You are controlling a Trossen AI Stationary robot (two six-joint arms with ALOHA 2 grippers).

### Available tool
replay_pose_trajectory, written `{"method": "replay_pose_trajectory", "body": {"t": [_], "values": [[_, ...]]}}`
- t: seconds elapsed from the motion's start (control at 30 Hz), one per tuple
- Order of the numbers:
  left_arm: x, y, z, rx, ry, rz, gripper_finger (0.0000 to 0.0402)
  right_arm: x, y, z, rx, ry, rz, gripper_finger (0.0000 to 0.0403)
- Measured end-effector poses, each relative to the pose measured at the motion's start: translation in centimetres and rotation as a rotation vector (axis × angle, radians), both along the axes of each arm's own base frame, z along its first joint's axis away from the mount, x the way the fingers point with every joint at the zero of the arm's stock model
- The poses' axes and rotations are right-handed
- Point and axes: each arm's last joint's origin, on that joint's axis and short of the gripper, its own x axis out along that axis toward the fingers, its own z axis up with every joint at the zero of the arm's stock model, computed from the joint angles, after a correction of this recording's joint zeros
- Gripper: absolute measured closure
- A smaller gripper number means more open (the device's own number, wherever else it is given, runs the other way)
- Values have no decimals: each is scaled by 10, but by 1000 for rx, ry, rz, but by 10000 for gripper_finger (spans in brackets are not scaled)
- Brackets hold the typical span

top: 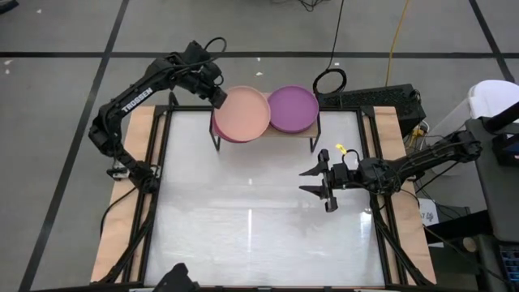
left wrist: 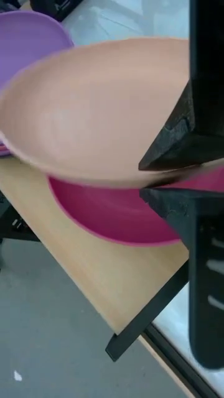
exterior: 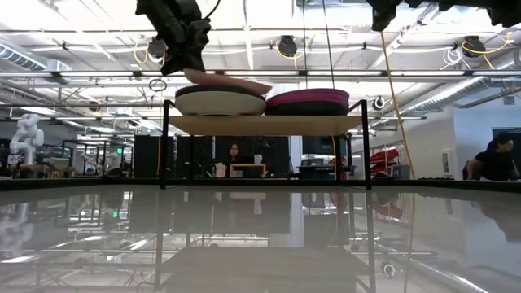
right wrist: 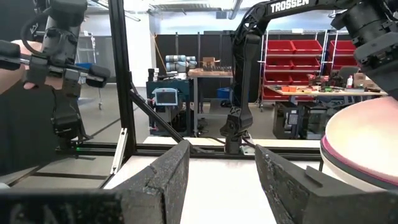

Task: Place and stack plates onto a shelf
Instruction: Stack the light orange plate on top of the pink plate on the shelf, then return to Home Position

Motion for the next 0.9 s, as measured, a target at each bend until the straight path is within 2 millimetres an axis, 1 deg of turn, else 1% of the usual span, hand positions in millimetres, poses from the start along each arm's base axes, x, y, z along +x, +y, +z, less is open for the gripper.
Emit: {"method": "replay_pose_trajectory", "body": {"t": [0.23, 0.4, 0.67, 0.8, 0.9], "values": [[0, 0, 0, 13, 4, -9, 286, 0, 0, 0, 0, 2, 0, 238], [-2, 2, 0, 51, 46, 42, 259, 0, 0, -1, -2, 6, 0, 238], [-13, 7, 4, 79, 55, 92, 252, 0, 0, -1, -3, 13, 0, 238], [-21, 0, 16, 138, 41, 57, 252, 0, 0, -1, -3, 14, 0, 238], [-28, -12, 29, 205, 18, 14, 252, 0, -1, -1, 0, 16, -36, 238]]}}
